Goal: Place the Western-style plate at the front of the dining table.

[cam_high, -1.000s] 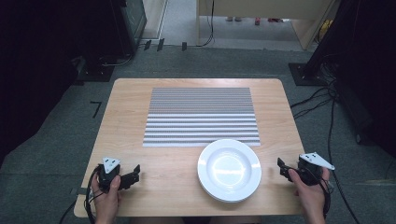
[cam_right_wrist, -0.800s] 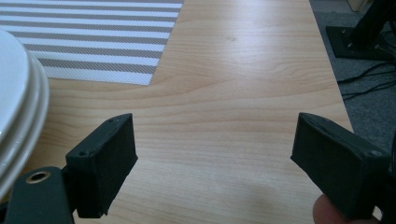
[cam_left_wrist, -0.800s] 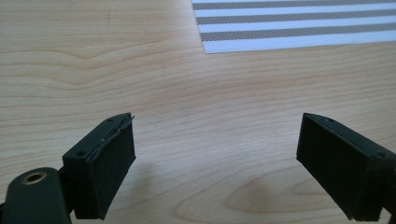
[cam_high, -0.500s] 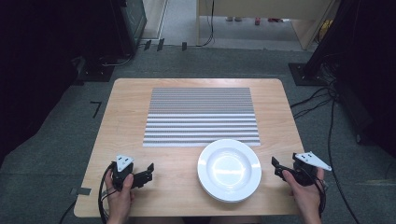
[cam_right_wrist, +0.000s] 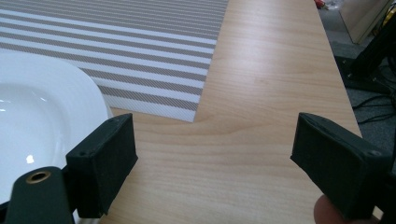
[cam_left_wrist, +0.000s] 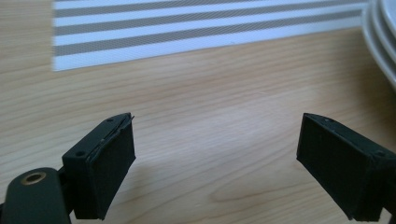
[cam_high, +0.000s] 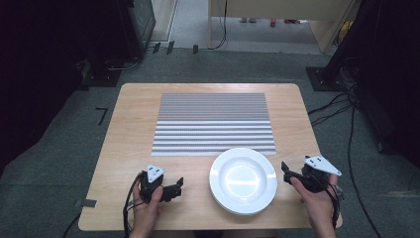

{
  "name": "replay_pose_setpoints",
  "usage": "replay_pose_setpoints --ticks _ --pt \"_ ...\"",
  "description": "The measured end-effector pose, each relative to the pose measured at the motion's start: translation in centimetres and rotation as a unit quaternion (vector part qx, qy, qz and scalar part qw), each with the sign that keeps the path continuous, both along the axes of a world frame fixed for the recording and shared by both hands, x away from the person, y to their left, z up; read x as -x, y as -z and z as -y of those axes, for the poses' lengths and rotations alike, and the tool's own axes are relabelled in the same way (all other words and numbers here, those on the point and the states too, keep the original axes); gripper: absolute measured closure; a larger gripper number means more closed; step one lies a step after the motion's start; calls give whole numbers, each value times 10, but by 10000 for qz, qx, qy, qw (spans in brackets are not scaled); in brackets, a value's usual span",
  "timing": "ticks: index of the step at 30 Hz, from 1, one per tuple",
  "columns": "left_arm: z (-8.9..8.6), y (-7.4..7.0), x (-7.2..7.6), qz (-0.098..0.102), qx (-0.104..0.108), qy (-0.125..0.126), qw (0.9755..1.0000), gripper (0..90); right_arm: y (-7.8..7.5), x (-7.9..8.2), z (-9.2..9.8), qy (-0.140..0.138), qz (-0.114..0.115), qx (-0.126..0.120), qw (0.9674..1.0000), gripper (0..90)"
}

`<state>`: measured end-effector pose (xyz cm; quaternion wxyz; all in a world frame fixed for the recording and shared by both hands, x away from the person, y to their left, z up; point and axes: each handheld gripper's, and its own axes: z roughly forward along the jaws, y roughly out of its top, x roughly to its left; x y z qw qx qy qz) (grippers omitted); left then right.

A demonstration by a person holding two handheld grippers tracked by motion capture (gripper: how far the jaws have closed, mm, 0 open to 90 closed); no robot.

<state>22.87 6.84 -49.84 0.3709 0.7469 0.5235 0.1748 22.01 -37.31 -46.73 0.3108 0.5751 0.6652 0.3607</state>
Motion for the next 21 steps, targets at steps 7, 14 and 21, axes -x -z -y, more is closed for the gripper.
replay_pose_setpoints --ticks 7,14,21 --pt "21 -4 -4 17 42 177 9998 114 -7 -10 -10 -6 -66 -100 9999 136" --pt "39 -7 -13 18 129 226 9997 113 -11 -16 -22 264 -123 -39 9996 136" --pt "55 -19 -21 179 242 399 9988 113 -7 -19 -26 513 -200 -183 9983 136"
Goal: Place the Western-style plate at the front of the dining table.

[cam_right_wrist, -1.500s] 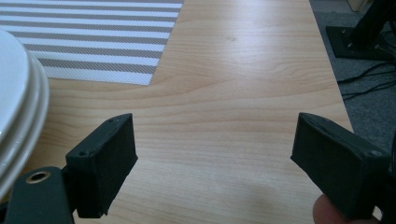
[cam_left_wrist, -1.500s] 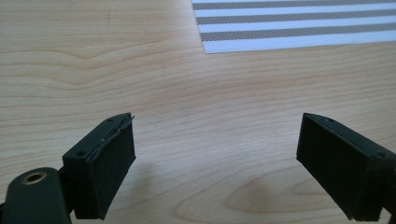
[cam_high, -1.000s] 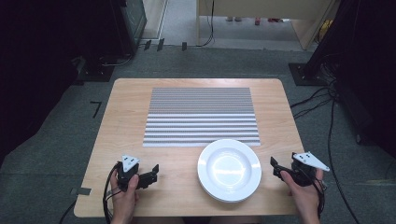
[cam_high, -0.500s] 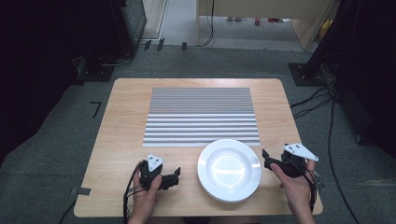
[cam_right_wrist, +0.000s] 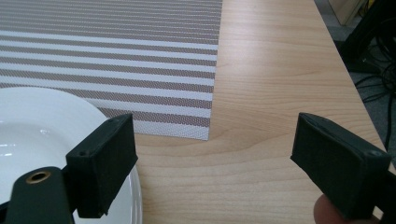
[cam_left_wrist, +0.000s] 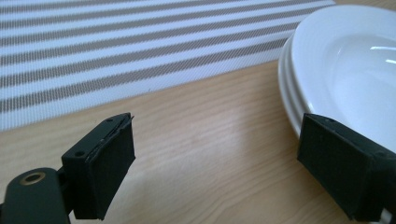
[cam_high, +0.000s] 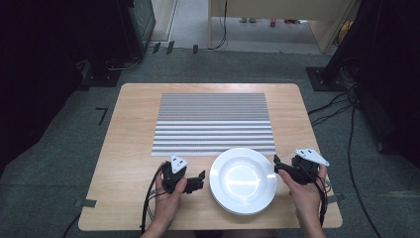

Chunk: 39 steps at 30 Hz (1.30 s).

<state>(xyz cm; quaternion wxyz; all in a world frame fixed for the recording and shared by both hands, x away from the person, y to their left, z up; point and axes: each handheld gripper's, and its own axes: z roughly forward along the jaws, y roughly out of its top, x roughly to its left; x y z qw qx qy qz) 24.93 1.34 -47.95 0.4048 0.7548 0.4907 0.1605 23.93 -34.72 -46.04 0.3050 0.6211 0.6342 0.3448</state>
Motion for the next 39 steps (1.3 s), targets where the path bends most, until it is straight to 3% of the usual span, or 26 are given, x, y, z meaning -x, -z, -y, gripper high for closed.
replay_pose_setpoints --ticks 6,12,19,23,29,31,34,37,39 --pt "10 -4 -1 42 142 132 9998 112 6 3 -6 59 4 -6 10000 136" --pt "20 -1 2 -77 266 334 9991 108 9 16 -6 93 139 -171 9997 140" --pt "33 -1 8 -152 314 553 9979 100 9 19 -11 -246 224 -240 9992 186" --pt "38 -2 12 -42 304 487 9983 142 11 22 -16 -462 249 -297 9982 256" --pt "39 2 12 -152 288 518 9981 143 13 29 -22 -738 244 -262 9966 296" --pt "39 4 13 -162 249 507 9983 179 17 32 -22 -981 75 -391 9944 417" --pt "40 6 14 -184 276 524 9981 223 20 33 -22 -1042 -10 -415 9937 441" --pt "42 7 15 -199 288 625 9974 337 21 34 -21 -1023 1 -467 9937 497" --pt "43 8 17 -215 264 668 9972 389 22 34 -20 -1085 -20 -686 9917 537"
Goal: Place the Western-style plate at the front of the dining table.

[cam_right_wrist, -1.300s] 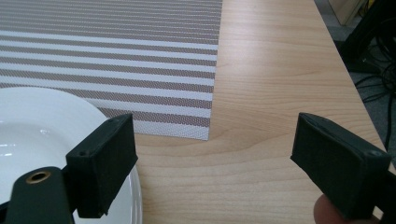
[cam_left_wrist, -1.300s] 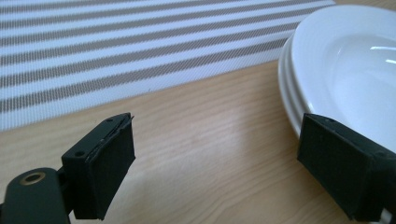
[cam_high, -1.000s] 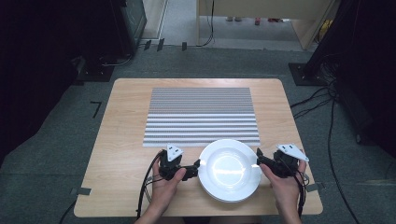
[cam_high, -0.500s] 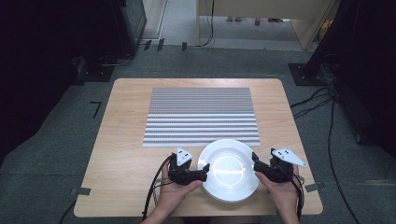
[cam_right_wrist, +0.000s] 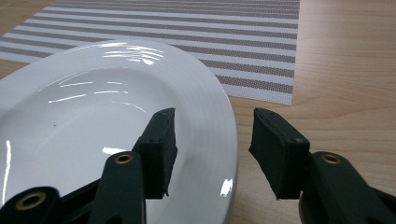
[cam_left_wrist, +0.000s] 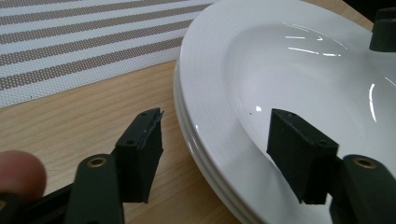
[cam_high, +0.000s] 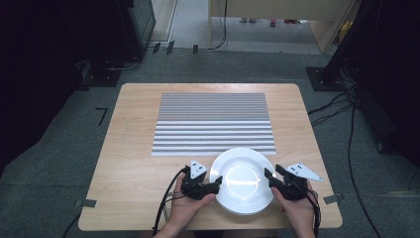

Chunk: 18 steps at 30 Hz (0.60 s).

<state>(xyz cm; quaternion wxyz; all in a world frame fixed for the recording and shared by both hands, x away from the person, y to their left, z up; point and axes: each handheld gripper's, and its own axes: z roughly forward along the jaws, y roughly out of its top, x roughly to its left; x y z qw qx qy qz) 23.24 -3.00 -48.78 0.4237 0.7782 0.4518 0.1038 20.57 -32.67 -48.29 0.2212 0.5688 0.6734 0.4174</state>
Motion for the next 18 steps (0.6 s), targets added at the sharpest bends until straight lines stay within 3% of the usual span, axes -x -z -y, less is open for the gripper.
replay_pose_setpoints --ticks 4,18 --pt "2 3 2 -11 -10 33 10000 402 4 1 1 65 -40 -239 9997 576" --pt "-1 4 3 -22 137 84 9999 464 7 5 10 229 -83 -580 9980 701"
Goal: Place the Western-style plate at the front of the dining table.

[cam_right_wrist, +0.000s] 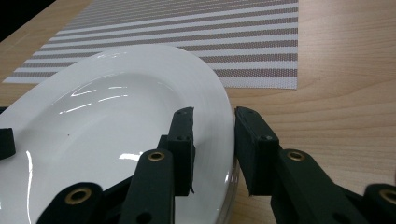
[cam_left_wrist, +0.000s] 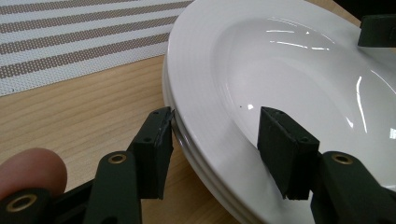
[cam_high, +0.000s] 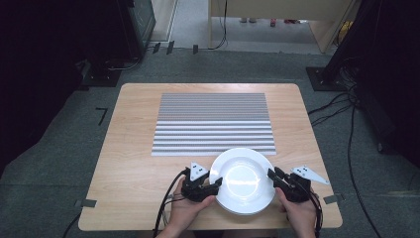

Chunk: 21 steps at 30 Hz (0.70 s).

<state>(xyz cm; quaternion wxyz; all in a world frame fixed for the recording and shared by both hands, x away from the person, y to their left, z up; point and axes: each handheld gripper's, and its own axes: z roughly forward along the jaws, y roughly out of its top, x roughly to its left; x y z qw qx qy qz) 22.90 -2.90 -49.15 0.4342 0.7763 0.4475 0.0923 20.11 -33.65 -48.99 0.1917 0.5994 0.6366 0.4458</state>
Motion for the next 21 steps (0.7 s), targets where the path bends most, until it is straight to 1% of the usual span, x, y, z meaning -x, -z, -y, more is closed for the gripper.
replay_pose_setpoints --ticks 2,6,12,14,18,21 --pt "0 0 0 11 1 -7 10000 466 0 0 2 -7 -18 -76 10000 722" --pt "0 0 0 12 3 -3 10000 467 2 -1 7 51 -100 -450 9989 730" --pt "0 0 0 9 -21 1 10000 464 2 -1 7 108 -85 -446 9989 755" --pt "0 0 1 21 -22 10 10000 462 3 -1 8 101 -103 -514 9986 757" --pt "1 0 1 9 -31 6 10000 460 4 -2 12 80 -139 -737 9971 764" --pt "1 0 1 -8 -37 -22 10000 461 5 -3 13 82 -135 -781 9968 770"
